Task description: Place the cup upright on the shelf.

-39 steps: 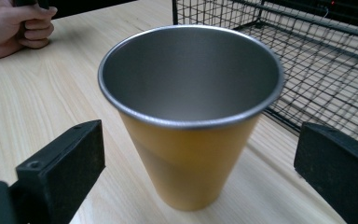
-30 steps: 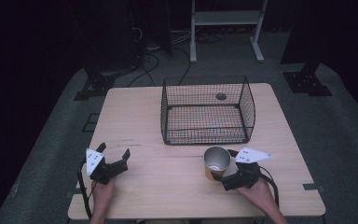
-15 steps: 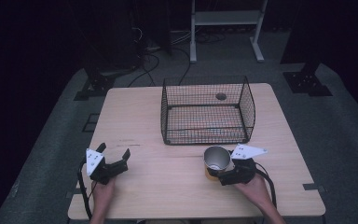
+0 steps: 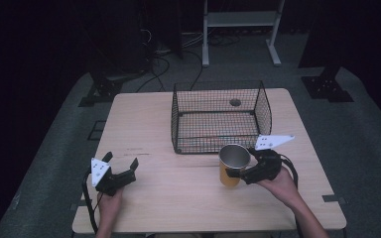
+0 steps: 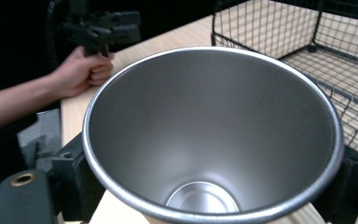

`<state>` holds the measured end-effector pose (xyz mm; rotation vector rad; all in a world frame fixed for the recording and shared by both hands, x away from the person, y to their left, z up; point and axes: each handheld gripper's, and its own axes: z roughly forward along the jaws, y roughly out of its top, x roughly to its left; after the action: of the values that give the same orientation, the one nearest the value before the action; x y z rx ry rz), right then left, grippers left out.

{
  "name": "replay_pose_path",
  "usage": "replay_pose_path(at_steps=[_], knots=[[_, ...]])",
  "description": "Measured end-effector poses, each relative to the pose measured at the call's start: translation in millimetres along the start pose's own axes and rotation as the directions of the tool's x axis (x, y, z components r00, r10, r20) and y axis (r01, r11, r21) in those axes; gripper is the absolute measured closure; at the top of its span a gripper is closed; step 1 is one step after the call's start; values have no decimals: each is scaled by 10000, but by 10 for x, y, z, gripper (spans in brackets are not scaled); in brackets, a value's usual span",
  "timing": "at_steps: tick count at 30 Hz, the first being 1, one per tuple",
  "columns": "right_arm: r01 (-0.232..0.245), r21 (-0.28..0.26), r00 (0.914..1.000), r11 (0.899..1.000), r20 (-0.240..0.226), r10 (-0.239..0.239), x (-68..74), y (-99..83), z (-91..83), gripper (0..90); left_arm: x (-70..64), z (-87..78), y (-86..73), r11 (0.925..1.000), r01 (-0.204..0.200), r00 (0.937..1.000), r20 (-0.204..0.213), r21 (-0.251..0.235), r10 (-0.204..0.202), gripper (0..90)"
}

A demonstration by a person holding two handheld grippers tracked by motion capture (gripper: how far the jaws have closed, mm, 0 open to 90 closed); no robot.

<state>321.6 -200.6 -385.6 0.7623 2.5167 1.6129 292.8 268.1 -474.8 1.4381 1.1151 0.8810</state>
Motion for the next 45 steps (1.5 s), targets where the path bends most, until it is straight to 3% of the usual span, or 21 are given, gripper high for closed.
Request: replay_pose_path(at_steps=[10,12,21,34,45], knots=[[206,-37,9997,9998,-149,-207,-101,400,-63,132,11,3,1,9999,108,9999,39,2,-108,8],[229,41,9997,9997,-122,-229,-177,546,-35,132,9,2,1,10000,88,9999,53,-2,-88,8],[222,506,9997,9985,59,-225,-422,898,134,131,9,3,1,10000,74,10000,52,-2,-74,8],[0,454,9997,9990,224,-10,-756,1184,338,131,5,2,0,10000,40,10000,69,-17,-40,8],[-409,541,9977,9977,567,379,-1020,1231,470,131,8,-1,0,10000,60,10000,66,-7,-60,8]])
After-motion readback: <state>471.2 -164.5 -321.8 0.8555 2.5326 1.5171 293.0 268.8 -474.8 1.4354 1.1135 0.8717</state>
